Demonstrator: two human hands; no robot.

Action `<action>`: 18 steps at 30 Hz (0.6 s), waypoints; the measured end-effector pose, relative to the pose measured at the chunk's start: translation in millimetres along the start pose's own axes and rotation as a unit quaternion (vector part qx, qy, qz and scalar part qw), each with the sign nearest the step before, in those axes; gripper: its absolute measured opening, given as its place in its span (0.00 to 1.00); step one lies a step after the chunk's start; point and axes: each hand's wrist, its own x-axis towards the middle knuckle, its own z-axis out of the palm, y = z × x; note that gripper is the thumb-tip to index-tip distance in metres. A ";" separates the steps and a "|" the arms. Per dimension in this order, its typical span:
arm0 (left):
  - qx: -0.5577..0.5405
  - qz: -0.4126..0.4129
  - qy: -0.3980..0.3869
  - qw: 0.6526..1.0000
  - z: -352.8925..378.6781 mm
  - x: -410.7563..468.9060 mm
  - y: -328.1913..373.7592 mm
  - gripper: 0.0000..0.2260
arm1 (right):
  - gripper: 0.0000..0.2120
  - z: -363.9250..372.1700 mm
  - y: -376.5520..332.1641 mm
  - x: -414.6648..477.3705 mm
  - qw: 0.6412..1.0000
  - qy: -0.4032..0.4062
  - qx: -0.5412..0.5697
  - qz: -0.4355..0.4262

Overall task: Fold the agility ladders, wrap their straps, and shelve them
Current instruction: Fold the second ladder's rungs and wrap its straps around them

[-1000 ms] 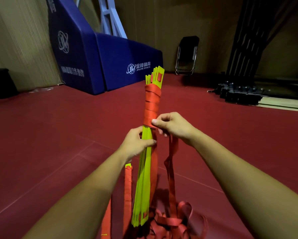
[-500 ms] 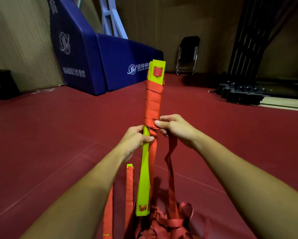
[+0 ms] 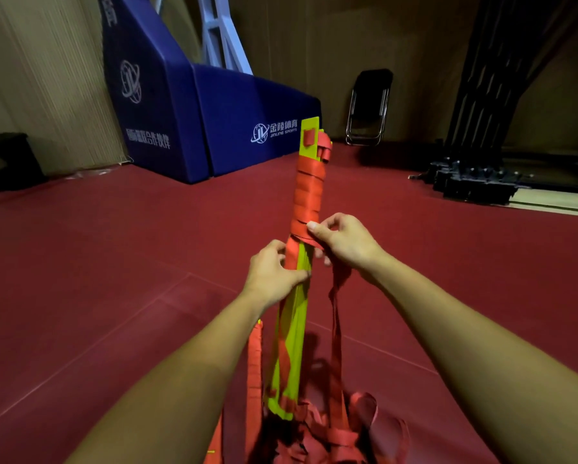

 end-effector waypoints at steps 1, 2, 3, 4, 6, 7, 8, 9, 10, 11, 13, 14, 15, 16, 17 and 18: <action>0.000 -0.001 0.003 1.000 -1.2 -0.3 -0.3 0.19 | 0.10 -4.1 -2.6 -2.3 1.000 -0.018 0.013 0.000; 0.001 0.000 0.005 1.000 -2.0 -0.4 -1.3 0.19 | 0.09 -7.7 -4.6 -3.3 0.999 -0.044 0.029 0.005; 0.005 0.002 0.007 1.000 -2.9 -1.1 -1.4 0.18 | 0.09 -10.8 -6.0 -4.0 0.996 -0.078 0.049 0.020; 0.010 0.004 0.009 1.000 -3.4 -1.6 -1.2 0.18 | 0.09 -13.2 -6.4 -4.0 0.989 -0.116 0.077 0.052; 0.018 0.008 0.016 1.000 -3.5 -3.1 0.0 0.18 | 0.12 -17.2 -6.5 -4.6 0.963 -0.187 0.144 0.133; 0.020 0.010 0.019 1.000 -3.1 -3.8 0.6 0.17 | 0.13 -19.2 -5.4 -4.6 0.947 -0.216 0.175 0.163; 0.024 0.014 0.021 0.999 -2.5 -3.8 1.0 0.17 | 0.14 -21.7 -5.5 -5.7 0.932 -0.241 0.202 0.181; 0.033 0.020 0.022 0.999 -2.4 -3.9 2.0 0.16 | 0.14 -24.3 -5.8 -6.0 0.918 -0.259 0.229 0.192; 0.044 0.027 0.023 0.998 -2.4 -3.3 2.2 0.16 | 0.14 -26.3 -6.7 -7.0 0.908 -0.270 0.252 0.197; 0.049 0.030 0.023 0.998 -2.9 -3.0 2.2 0.16 | 0.13 -27.9 -7.8 -7.9 0.906 -0.271 0.259 0.195; 0.039 0.029 0.019 0.999 -3.8 -1.9 1.7 0.18 | 0.12 -28.9 -8.2 -6.8 0.924 -0.239 0.241 0.178; 0.034 0.025 0.017 0.999 -4.2 -1.6 0.9 0.19 | 0.13 -28.6 -6.0 -4.8 0.935 -0.211 0.231 0.166; 0.033 0.023 0.013 0.999 -5.0 -2.0 1.1 0.20 | 0.14 -28.4 -3.6 -2.6 0.946 -0.185 0.222 0.150; 0.032 0.021 0.010 0.999 -5.6 -2.1 0.7 0.20 | 0.13 -27.0 -2.1 -1.3 0.956 -0.164 0.204 0.131; 0.027 0.017 0.006 0.999 -6.3 -2.7 0.8 0.19 | 0.12 -25.5 -1.1 -1.1 0.968 -0.147 0.170 0.107; 0.016 0.013 0.001 1.000 -6.6 -2.6 0.7 0.19 | 0.09 -23.5 0.1 -1.4 0.978 -0.134 0.133 0.083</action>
